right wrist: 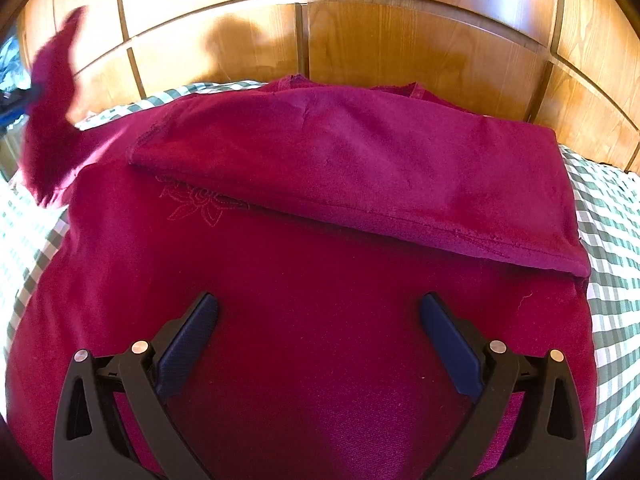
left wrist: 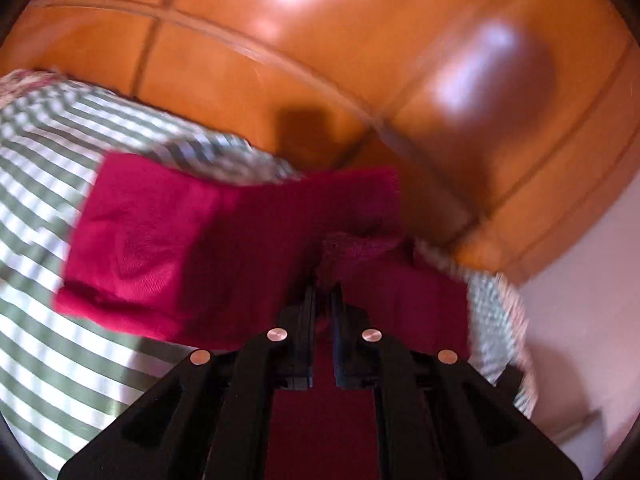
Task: Fold small clothes
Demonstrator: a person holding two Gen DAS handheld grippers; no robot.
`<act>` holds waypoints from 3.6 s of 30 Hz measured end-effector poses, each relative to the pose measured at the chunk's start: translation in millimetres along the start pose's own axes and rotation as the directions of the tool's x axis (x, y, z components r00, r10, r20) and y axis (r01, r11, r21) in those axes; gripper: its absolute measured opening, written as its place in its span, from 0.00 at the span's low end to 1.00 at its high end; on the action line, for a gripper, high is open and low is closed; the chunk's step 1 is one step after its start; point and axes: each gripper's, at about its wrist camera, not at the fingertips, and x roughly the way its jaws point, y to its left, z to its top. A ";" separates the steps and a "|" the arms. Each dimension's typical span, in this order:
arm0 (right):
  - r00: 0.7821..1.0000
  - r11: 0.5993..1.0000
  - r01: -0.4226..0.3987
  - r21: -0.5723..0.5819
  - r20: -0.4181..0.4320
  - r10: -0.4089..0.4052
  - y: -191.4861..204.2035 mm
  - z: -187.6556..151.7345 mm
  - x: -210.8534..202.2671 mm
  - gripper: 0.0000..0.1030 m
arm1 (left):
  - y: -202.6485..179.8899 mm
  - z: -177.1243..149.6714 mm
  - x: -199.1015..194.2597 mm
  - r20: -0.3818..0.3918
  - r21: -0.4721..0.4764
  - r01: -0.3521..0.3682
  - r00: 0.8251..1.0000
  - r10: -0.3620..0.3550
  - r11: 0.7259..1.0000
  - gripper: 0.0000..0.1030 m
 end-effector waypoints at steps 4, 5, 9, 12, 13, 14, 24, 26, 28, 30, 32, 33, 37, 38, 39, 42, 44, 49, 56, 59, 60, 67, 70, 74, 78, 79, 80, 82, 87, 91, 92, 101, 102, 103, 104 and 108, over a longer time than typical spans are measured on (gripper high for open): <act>1.000 1.000 -0.009 0.008 -0.001 0.009 -1.1 1.2 0.3 0.97 | -13.8 -29.9 19.4 -0.068 0.059 -0.037 0.997 0.041 0.998 0.15; 1.000 1.000 -0.011 0.012 -0.003 0.011 -1.0 2.1 0.8 0.97 | -15.5 -36.5 20.0 -0.077 0.062 -0.033 0.996 0.038 0.998 0.21; 0.999 0.999 -0.044 0.028 -0.023 0.045 -1.8 11.3 -1.7 0.92 | -8.6 -65.2 7.9 -0.082 0.087 -0.065 0.994 0.073 0.994 0.58; 0.975 0.970 -0.217 0.109 -0.019 0.221 0.7 27.8 -7.4 0.77 | -1.3 -81.5 -2.2 -0.085 0.120 -0.092 0.991 0.103 0.988 0.58; 0.958 0.950 -0.280 0.139 -0.021 0.285 3.6 33.6 -6.6 0.74 | -1.2 -86.3 -4.1 -0.083 0.132 -0.104 0.990 0.116 0.986 0.58; 0.931 0.919 -0.354 0.173 -0.027 0.364 10.5 41.7 -2.7 0.71 | -1.8 -90.8 -6.3 -0.084 0.145 -0.111 0.989 0.124 0.983 0.60; 0.903 0.914 -0.391 0.111 -0.146 0.404 91.1 89.7 52.4 0.21 | -0.2 -111.4 3.9 -0.096 0.182 -0.135 0.983 0.154 0.974 0.70; 0.915 0.922 -0.380 0.077 -0.115 0.387 95.1 102.8 39.9 0.05 | -1.3 -111.9 6.4 -0.095 0.188 -0.140 0.983 0.160 0.972 0.70; 0.927 0.928 -0.373 0.021 -0.025 0.373 93.3 116.8 10.8 0.05 | -1.8 -112.0 7.7 -0.094 0.195 -0.147 0.981 0.168 0.970 0.70; 0.931 0.934 -0.358 -0.007 0.068 0.358 82.1 132.6 -22.7 0.05 | -2.3 -115.5 7.5 -0.093 0.203 -0.154 0.980 0.175 0.967 0.70; 0.927 0.939 -0.343 -0.002 0.159 0.339 58.7 145.4 -54.7 0.05 | -2.8 -114.8 10.8 -0.092 0.205 -0.157 0.980 0.179 0.966 0.70; 0.927 0.943 -0.332 0.007 0.187 0.325 49.4 147.0 -64.2 0.05 | -2.7 -114.8 10.7 -0.093 0.205 -0.158 0.979 0.180 0.966 0.70; 0.944 0.968 -0.239 0.073 0.252 0.214 -8.1 138.5 -85.7 0.05 | -3.1 -114.3 10.6 -0.097 0.199 -0.160 0.978 0.182 0.967 0.70; 0.954 0.971 -0.211 0.109 0.240 0.180 -27.1 132.3 -82.5 0.05 | -2.1 -114.1 11.2 -0.099 0.199 -0.161 0.978 0.183 0.967 0.70; 0.961 0.971 -0.193 0.141 0.229 0.157 -41.0 126.0 -81.0 0.05 | -4.3 -114.2 8.5 -0.100 0.201 -0.161 0.978 0.184 0.966 0.70; 0.979 0.963 -0.119 0.241 0.189 0.073 -88.9 105.2 -69.5 0.00 | -6.1 -114.0 10.7 -0.105 0.210 -0.171 0.975 0.196 0.963 0.70; 0.988 0.954 -0.063 0.293 0.154 0.018 -113.5 90.6 -58.7 0.00 | -8.3 -112.9 12.8 -0.107 0.217 -0.180 0.973 0.207 0.959 0.70; 0.992 0.894 -0.125 0.429 0.080 0.100 -155.5 58.7 -28.6 0.00 | -10.9 -113.3 14.9 -0.106 0.223 -0.190 0.970 0.218 0.956 0.70; 0.968 0.869 -0.249 0.427 0.121 0.218 -129.6 49.5 -18.8 0.58 | -13.4 -114.6 18.7 -0.103 0.227 -0.197 0.969 0.225 0.954 0.71; 0.959 0.875 -0.282 0.393 0.093 0.267 -102.7 56.4 -7.9 0.58 | -13.9 -115.7 19.7 -0.099 0.231 -0.200 0.969 0.228 0.952 0.71; 0.957 0.880 -0.287 0.378 0.075 0.280 -93.9 59.0 -0.3 0.58 | -14.0 -116.2 19.9 -0.098 0.231 -0.201 0.969 0.228 0.952 0.71; 0.977 0.949 -0.215 0.232 0.042 0.211 -46.8 84.4 -0.2 0.07 | -11.3 -117.6 18.1 -0.097 0.219 -0.186 0.973 0.211 0.958 0.72; 0.971 0.958 -0.204 0.200 0.166 0.173 -59.9 98.6 -46.2 0.07 | -9.9 -118.4 17.9 -0.094 0.216 -0.184 0.974 0.208 0.959 0.73; 0.977 0.962 -0.132 0.240 0.193 0.086 -98.3 100.4 -63.4 0.07 | -9.9 -119.1 17.5 -0.092 0.210 -0.188 0.973 0.211 0.959 0.74; 0.995 0.946 -0.028 0.322 0.097 -0.004 -135.8 80.6 -36.4 0.07 | -8.3 -112.2 13.7 -0.113 0.178 -0.185 0.972 0.207 0.967 0.73; 0.997 0.942 0.002 0.337 0.068 -0.026 -142.5 73.7 -26.8 0.07 | -6.3 -107.2 11.0 -0.119 0.150 -0.172 0.974 0.191 0.974 0.72; 0.999 0.934 0.014 0.357 0.042 -0.031 -149.1 66.6 -18.1 0.07 | -2.1 -99.9 6.8 -0.123 0.106 -0.153 0.979 0.166 0.983 0.72; 1.000 0.926 0.026 0.377 0.004 -0.030 -153.3 51.5 -2.0 0.08 | 8.6 -82.7 -1.2 -0.106 0.029 -0.124 0.986 0.126 0.992 0.72; 1.000 0.916 0.019 0.400 0.007 -0.024 -152.5 42.3 9.0 0.07 | 28.8 -24.6 -1.6 -0.055 -0.052 -0.097 0.994 0.095 0.994 0.72; 1.000 0.917 0.006 0.399 0.023 -0.016 -156.2 37.0 11.4 0.07 | 40.3 17.1 25.5 -0.073 -0.076 -0.083 0.994 0.077 0.994 0.73; 1.000 0.917 0.000 0.398 0.028 -0.012 -157.6 35.9 11.3 0.08 | 42.1 25.0 35.4 -0.081 -0.083 -0.095 0.993 0.088 0.992 0.73; 0.999 0.918 -0.030 0.396 0.048 0.012 -159.5 34.3 11.9 0.08 | 55.5 77.1 116.7 -0.179 -0.173 -0.039 0.984 0.007 0.984 0.29; 0.999 0.918 -0.031 0.396 0.047 0.013 -159.7 34.1 11.6 0.08 | 51.9 77.8 120.2 -0.183 -0.151 -0.044 0.983 0.015 0.988 0.18; 0.999 0.919 -0.030 0.393 0.045 0.014 -159.6 34.3 10.8 0.07 | 46.0 77.6 117.3 -0.154 -0.115 -0.062 0.987 0.044 0.991 0.15; 0.999 0.922 -0.025 0.387 0.040 0.010 -158.9 35.0 10.4 0.08 | 41.4 78.3 112.4 -0.124 -0.085 -0.076 0.990 0.065 0.994 0.09; 0.998 0.931 -0.043 0.363 0.050 0.026 -156.7 39.9 -9.4 0.07 | 23.8 71.8 106.2 -0.057 0.091 -0.224 0.972 0.229 0.970 0.10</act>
